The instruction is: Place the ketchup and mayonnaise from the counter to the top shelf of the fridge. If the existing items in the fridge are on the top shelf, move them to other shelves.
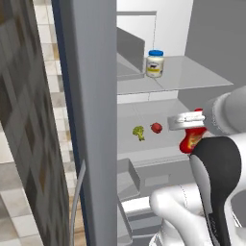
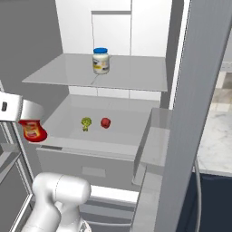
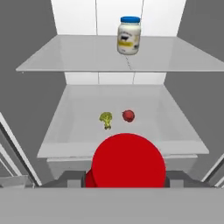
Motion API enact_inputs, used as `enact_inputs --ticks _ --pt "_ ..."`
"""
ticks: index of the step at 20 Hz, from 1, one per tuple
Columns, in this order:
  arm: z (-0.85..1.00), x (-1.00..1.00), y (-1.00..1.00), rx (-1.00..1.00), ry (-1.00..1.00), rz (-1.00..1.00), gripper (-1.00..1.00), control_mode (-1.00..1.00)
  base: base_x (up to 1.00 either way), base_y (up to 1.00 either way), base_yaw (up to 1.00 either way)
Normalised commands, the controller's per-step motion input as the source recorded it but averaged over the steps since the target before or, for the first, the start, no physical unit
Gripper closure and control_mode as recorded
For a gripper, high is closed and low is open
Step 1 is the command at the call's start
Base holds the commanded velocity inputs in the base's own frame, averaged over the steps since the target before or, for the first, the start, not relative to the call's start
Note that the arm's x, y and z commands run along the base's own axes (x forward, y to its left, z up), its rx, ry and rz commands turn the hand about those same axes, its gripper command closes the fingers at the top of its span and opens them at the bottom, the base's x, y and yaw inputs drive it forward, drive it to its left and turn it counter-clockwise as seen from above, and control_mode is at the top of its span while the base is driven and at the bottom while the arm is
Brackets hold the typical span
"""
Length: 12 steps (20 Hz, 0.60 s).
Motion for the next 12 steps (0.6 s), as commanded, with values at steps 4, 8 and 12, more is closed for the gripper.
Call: enact_inputs --ticks 4,8,12 --pt "0.9 0.28 0.04 0.0 -0.14 0.0 1.0 -1.0 0.0 0.0 0.0" --pt "0.77 0.53 0.18 0.0 -0.14 0.0 1.0 -1.0 0.0 0.0 0.0" --pt "0.14 0.74 0.21 0.09 -0.07 0.0 1.0 -1.0 0.0 0.0 0.0"
